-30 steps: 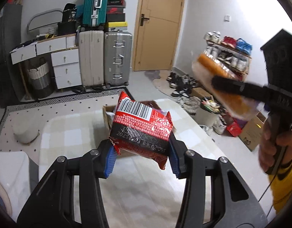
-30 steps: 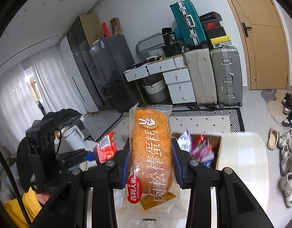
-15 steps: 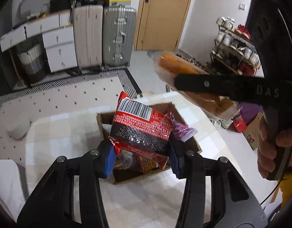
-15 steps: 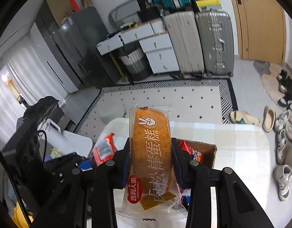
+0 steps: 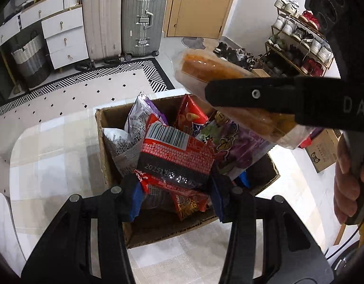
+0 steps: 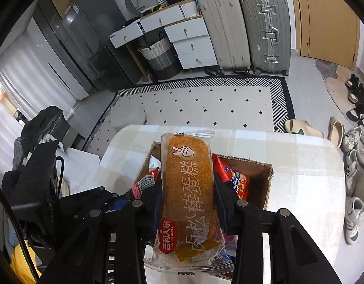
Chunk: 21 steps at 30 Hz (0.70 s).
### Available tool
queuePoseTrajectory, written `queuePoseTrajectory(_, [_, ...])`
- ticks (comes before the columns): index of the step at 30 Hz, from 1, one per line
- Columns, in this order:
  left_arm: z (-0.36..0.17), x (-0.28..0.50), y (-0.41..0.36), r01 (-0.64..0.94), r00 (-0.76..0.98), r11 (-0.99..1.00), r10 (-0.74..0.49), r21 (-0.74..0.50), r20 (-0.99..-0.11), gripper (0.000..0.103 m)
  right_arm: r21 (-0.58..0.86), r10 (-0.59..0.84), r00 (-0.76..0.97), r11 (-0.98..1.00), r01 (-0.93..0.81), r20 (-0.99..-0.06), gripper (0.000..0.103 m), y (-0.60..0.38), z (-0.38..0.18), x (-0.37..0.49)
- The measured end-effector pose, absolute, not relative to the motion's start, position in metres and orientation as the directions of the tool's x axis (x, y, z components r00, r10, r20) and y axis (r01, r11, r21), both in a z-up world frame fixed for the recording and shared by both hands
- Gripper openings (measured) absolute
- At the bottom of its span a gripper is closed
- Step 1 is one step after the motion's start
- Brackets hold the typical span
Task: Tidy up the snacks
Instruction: 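Lift and carry both held packets over the cardboard box, then open both tools to drop the packets into the box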
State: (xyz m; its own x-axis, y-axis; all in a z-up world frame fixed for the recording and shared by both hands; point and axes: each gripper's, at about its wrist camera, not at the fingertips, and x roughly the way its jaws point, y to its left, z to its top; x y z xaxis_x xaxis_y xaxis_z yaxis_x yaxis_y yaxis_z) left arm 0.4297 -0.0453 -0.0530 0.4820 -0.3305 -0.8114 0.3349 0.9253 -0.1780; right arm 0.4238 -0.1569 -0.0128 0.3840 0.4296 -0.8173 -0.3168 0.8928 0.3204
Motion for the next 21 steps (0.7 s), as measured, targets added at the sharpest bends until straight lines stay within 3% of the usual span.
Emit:
queuePoseTrajectory(3, [-0.064,0.432,-0.046,0.336,0.473,0.926,-0.323,-0.171,-0.820,0.044,0.310,0.422,0.381,0.895,-0.322,-0.822,0.038,-0.157,-0.015,0.423])
queuePoseTrajectory(7, [-0.074,0.441,-0.049,0.378,0.466,0.917,-0.306,-0.126,-0.830,0.056,0.313,0.421,0.377,0.896,-0.315,-0.825,0.038,-0.156,-0.017,0.422])
queuePoseTrajectory(21, [-0.063,0.437,-0.013,0.346,0.501,0.927,-0.316,-0.148,-0.806,0.057,0.297,0.404,0.368,0.902,-0.313,-0.838,0.038,-0.147,-0.018,0.422])
